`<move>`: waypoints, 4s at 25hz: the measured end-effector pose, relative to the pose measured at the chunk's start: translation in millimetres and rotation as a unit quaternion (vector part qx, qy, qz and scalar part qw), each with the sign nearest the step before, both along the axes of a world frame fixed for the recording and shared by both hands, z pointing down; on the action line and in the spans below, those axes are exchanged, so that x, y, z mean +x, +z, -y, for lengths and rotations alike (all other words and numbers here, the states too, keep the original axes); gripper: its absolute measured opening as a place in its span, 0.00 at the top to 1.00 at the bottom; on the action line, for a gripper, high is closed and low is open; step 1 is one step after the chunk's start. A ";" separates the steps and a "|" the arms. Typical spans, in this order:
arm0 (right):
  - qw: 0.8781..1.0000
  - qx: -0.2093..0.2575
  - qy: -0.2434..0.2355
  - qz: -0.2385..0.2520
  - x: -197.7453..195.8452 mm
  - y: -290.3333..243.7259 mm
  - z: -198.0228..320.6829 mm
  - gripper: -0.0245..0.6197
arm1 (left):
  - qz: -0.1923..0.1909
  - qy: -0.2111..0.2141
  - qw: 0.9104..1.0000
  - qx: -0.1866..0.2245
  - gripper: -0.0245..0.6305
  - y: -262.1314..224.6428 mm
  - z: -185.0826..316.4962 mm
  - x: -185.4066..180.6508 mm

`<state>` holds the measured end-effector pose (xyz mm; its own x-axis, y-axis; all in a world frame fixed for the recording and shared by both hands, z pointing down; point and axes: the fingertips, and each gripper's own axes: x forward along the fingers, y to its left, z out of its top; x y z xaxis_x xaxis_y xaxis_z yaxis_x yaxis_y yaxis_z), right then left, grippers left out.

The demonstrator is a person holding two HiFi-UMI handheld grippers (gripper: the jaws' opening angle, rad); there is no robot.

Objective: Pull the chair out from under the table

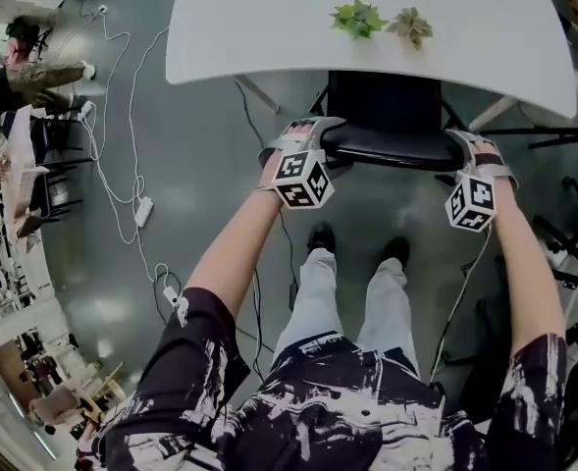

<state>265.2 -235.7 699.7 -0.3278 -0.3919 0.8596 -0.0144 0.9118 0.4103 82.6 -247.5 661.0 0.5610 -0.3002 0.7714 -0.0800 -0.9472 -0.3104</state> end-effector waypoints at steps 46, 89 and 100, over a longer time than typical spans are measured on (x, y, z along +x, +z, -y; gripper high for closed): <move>0.994 0.092 -0.001 -0.060 -2.8 7.7 -187.0 0.83 | 0.100 0.033 0.991 0.089 0.91 22.3 -197.0 -1.8; 0.994 0.060 -0.046 -0.078 5.8 15.7 -361.5 0.70 | 0.106 0.062 0.992 -0.006 0.77 34.5 -369.4 1.6; 0.992 0.051 -0.084 -0.081 97.7 -49.4 -349.9 0.65 | 0.121 0.138 0.980 -0.080 0.68 -11.8 -364.3 -74.6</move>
